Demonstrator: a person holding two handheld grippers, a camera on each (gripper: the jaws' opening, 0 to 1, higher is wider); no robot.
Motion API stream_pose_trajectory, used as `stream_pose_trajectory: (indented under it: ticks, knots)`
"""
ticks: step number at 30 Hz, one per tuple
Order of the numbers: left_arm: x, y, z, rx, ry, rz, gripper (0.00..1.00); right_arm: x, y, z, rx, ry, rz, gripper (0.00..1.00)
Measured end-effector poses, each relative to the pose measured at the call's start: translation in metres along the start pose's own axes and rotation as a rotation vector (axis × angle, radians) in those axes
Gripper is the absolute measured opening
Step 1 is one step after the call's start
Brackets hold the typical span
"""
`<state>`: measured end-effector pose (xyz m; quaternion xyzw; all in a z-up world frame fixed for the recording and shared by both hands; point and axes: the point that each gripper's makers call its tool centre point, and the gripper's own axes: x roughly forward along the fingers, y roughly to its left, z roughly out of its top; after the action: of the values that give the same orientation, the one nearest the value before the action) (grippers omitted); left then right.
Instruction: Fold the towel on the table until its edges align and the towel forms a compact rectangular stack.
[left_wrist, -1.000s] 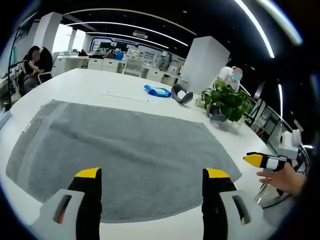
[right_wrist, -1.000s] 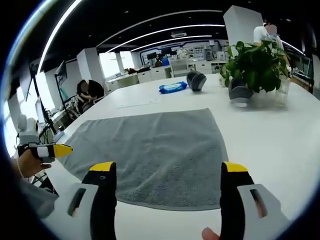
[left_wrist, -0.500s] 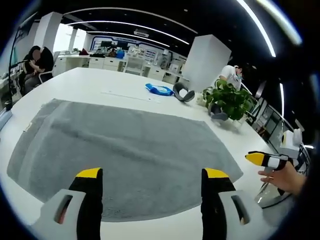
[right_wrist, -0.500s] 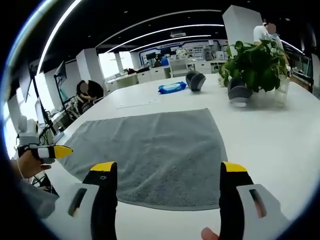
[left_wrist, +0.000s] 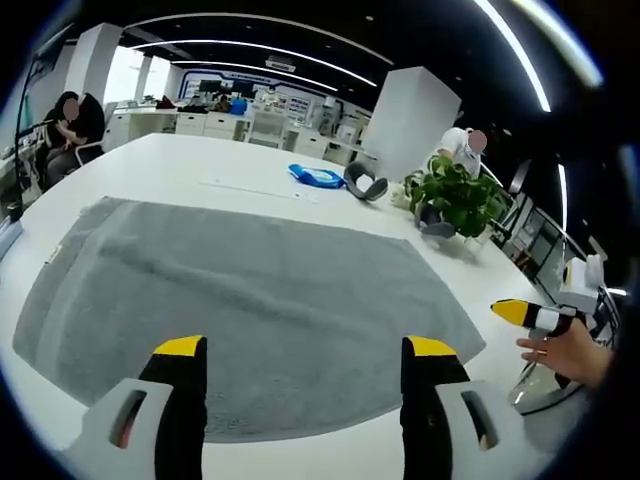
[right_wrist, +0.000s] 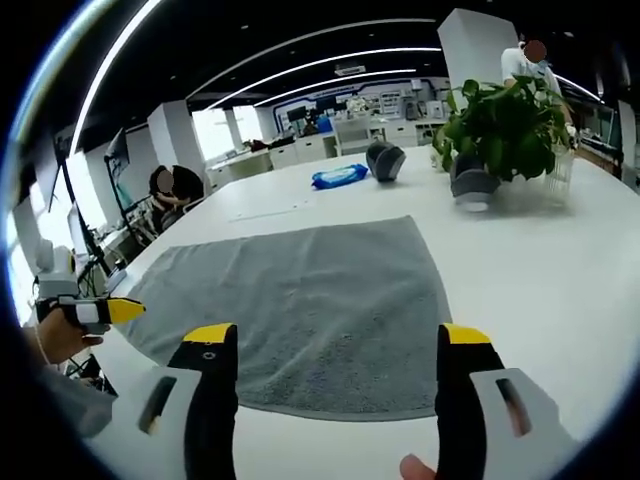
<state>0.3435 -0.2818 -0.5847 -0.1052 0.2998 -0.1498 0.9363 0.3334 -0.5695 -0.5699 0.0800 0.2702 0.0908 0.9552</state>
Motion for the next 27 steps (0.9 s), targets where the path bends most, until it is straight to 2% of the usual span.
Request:
stream_pose_trajectory:
  ticks: [14,21,27]
  knots:
    - [0.001,-0.002,-0.002,-0.001,0.011,-0.009,0.8,-0.001,-0.007,-0.001,0.021,0.003,-0.021,0.78]
    - [0.002,-0.005,-0.004,0.008,0.021,-0.02,0.78,-0.005,-0.015,0.002,0.021,-0.005,-0.05,0.67]
    - [0.002,-0.006,-0.004,-0.002,0.02,-0.03,0.74,-0.011,-0.031,0.0,0.044,-0.003,-0.111,0.55]
